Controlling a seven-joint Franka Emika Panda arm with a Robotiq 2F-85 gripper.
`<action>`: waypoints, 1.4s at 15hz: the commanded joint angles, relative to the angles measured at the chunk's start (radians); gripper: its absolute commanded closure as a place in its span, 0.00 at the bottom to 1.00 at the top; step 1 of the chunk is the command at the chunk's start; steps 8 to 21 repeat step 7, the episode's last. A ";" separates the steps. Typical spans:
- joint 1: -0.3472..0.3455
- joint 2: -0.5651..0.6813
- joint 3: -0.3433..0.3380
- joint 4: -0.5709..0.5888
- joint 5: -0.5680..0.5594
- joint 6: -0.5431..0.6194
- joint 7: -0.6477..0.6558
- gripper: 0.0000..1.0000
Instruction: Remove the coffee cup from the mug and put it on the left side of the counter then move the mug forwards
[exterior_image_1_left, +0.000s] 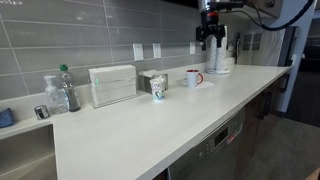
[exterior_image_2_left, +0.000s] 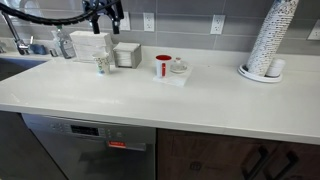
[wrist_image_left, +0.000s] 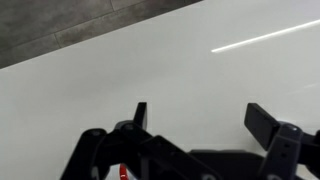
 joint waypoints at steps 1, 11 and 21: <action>-0.002 -0.134 0.004 -0.063 -0.004 -0.065 -0.067 0.00; -0.001 -0.142 0.003 -0.027 0.000 -0.097 -0.070 0.00; -0.001 -0.142 0.003 -0.027 0.000 -0.097 -0.070 0.00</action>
